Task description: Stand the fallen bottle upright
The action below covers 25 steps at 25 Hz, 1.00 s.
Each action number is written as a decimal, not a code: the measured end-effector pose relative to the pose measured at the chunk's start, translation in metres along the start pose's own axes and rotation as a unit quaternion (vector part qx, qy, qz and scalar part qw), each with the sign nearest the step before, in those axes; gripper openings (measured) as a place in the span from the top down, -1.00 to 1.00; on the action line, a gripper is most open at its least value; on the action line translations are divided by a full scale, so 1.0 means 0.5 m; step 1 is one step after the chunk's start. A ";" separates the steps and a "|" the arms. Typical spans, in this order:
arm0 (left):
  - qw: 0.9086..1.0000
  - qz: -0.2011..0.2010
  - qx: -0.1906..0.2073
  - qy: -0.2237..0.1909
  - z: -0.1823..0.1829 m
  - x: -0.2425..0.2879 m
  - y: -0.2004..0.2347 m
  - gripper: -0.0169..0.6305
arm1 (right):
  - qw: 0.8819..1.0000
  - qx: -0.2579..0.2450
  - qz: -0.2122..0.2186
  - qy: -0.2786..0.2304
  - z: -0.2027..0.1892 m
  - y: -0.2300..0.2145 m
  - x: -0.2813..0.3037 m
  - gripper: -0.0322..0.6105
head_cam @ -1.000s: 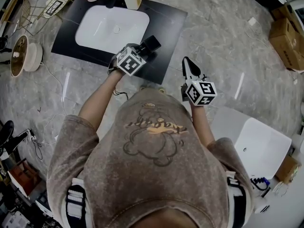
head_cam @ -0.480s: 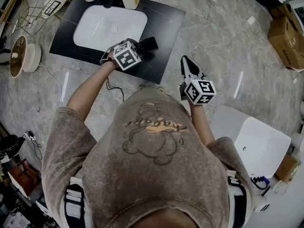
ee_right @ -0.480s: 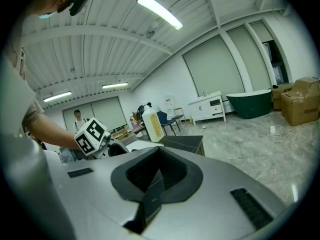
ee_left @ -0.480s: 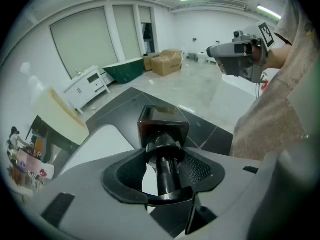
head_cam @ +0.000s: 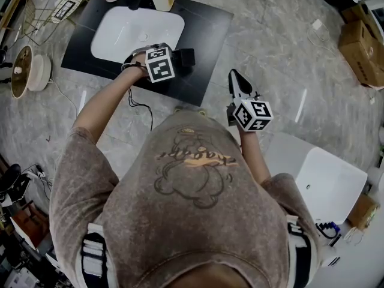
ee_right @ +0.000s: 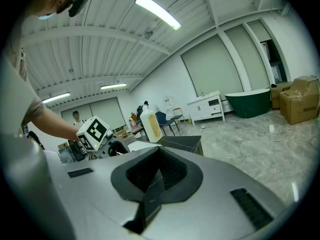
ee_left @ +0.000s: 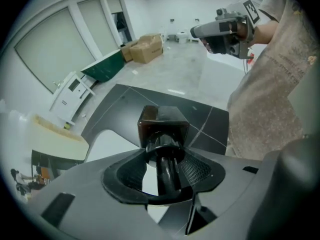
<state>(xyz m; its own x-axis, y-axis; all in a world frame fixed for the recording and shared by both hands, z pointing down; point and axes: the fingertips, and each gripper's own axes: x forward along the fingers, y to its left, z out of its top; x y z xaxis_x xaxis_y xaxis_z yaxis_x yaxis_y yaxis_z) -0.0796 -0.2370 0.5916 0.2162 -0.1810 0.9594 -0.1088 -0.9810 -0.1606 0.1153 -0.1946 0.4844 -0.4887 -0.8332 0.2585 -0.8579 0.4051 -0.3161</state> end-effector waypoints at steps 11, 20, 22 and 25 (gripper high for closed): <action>0.994 -0.040 0.079 0.065 -0.013 0.008 0.000 0.23 | 1.000 0.007 -0.004 -0.006 0.001 -0.003 0.008 0.91; 0.984 -0.060 0.118 0.117 -0.005 0.011 0.006 0.23 | 1.000 0.014 -0.012 -0.008 -0.005 -0.008 0.004 0.91; 0.982 -0.061 0.127 0.129 -0.001 0.012 0.008 0.23 | 1.000 0.015 -0.014 -0.009 -0.004 -0.010 0.004 0.91; 0.979 -0.066 0.134 0.142 0.007 0.014 0.005 0.23 | 1.000 0.017 -0.017 -0.009 -0.004 -0.012 0.003 0.91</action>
<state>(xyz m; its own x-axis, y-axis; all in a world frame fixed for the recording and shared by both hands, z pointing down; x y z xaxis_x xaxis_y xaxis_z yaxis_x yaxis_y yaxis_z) -0.0750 -0.2412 0.5973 -0.0705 -0.0627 0.9955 0.1693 -0.9843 -0.0500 0.1194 -0.1975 0.4885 -0.4560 -0.8534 0.2524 -0.8678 0.3636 -0.3386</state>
